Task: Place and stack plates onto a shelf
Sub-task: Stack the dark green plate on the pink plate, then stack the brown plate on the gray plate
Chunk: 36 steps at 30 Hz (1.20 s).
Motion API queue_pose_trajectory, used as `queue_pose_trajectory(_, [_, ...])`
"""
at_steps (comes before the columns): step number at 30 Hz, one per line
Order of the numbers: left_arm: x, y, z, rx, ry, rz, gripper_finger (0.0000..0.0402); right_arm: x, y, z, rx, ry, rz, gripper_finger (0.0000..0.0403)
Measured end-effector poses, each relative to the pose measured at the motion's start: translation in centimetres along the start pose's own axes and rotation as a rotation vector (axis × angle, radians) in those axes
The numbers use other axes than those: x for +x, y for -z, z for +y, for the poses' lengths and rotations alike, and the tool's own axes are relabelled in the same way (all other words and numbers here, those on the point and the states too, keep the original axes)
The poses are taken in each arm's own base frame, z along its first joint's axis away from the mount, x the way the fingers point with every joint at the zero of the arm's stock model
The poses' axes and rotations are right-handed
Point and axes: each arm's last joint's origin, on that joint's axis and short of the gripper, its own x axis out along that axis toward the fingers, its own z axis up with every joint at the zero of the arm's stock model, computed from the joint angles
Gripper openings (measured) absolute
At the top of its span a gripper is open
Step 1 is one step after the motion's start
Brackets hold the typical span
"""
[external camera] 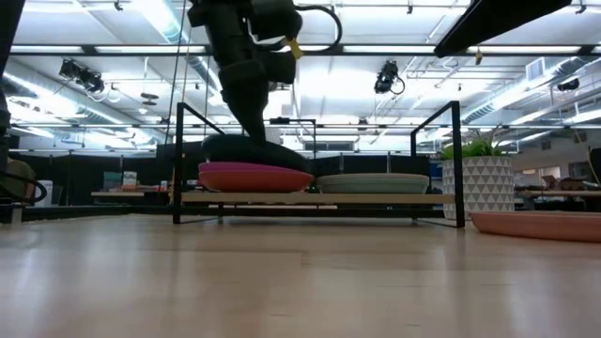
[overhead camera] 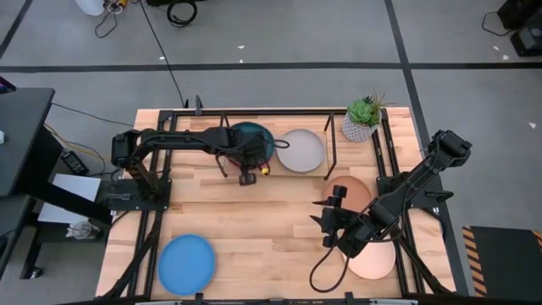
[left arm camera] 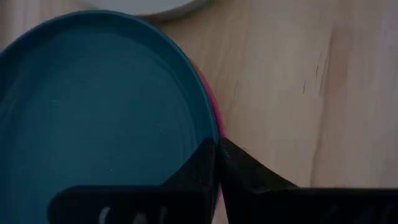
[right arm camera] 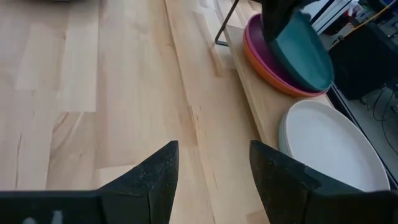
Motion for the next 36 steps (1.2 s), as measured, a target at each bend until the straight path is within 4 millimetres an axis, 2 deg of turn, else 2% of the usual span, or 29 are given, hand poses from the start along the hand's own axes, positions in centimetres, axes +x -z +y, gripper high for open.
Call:
queue_pose_trajectory(4, [0.0, 0.0, -0.1, -0.126, -0.001, 0.001, 0.0021, 0.1, 0.0, -0.1, 0.001, 0.002, 0.002, 0.0202])
queue_pose_trajectory(8, [0.0, 0.0, -0.2, -0.134, -0.006, -0.001, 0.0035, 0.1, 0.0, -0.1, 0.0, -0.001, 0.004, 0.0202])
queue_pose_trajectory(18, [-0.1, -0.9, -0.4, -0.032, -0.107, -0.084, 0.0136, 0.1, -0.1, -0.1, -0.026, -0.002, 0.002, 0.0202])
queue_pose_trajectory(21, [-0.1, -0.9, -0.5, -0.019, -0.072, -0.083, 0.0153, 0.1, -0.1, -0.1, -0.025, -0.003, 0.003, 0.0202])
queue_pose_trajectory(23, [-0.1, -0.9, -0.9, -0.008, 0.016, -0.087, 0.0156, 0.1, 0.0, 0.0, -0.021, -0.008, 0.006, 0.0202])
queue_pose_trajectory(26, [-0.3, -1.1, -2.3, 0.062, 0.183, -0.118, 0.0156, 0.1, 0.0, 0.0, -0.02, -0.013, 0.009, 0.0202])
queue_pose_trajectory(29, [-0.7, -1.3, -4.5, 0.176, 0.308, -0.16, 0.0154, 0.1, 0.0, 0.1, -0.025, -0.048, 0.029, 0.0202])
queue_pose_trajectory(36, [-1.6, -1.2, -10.0, 0.336, 0.337, -0.219, 0.0153, 0.3, 0.3, 0.5, 0.081, -0.155, 0.11, 0.0202])
